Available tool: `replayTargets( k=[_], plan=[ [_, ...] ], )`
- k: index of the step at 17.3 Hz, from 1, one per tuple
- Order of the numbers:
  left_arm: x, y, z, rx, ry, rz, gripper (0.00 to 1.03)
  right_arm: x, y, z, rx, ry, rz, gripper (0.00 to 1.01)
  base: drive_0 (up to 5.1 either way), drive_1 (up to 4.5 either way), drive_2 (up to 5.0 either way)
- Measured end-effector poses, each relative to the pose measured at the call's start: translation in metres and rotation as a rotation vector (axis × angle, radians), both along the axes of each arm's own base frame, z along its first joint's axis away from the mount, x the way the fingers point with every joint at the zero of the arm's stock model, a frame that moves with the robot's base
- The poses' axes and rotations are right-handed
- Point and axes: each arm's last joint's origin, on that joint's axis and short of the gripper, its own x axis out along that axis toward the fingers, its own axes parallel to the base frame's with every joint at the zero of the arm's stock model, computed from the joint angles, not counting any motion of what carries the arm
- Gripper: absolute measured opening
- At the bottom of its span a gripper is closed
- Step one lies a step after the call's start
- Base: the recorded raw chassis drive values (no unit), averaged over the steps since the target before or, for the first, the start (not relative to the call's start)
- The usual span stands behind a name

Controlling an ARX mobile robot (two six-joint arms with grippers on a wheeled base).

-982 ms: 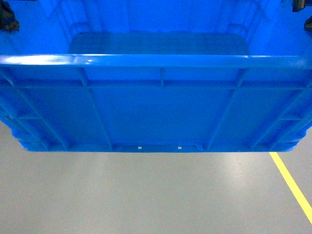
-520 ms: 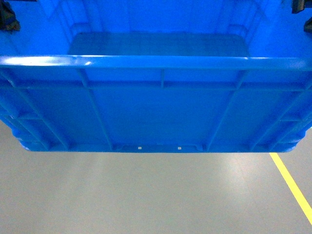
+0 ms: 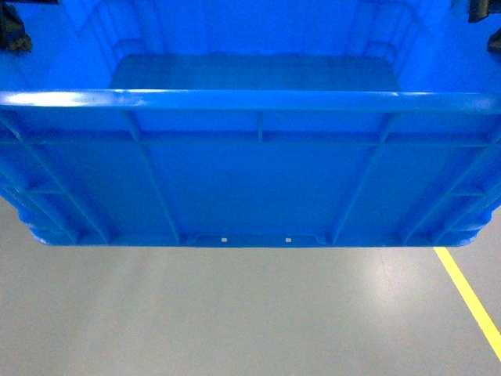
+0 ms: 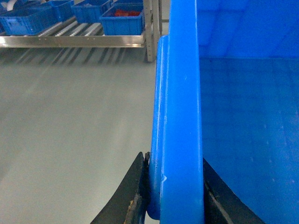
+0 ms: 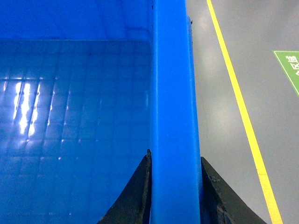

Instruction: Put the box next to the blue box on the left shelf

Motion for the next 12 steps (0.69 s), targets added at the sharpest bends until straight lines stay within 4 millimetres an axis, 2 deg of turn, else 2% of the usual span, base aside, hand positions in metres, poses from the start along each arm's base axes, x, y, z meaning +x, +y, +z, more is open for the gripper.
replayTargets(
  k=[12],
  plan=[
    [0.0001, 0.0000, 0.0003, -0.001, -0.003, 0.000, 0.20, 0.0000, 0.0000, 0.0004, 0.001, -0.003, 0.000, 0.21, 0.1, 4.28, -4.1]
  ],
)
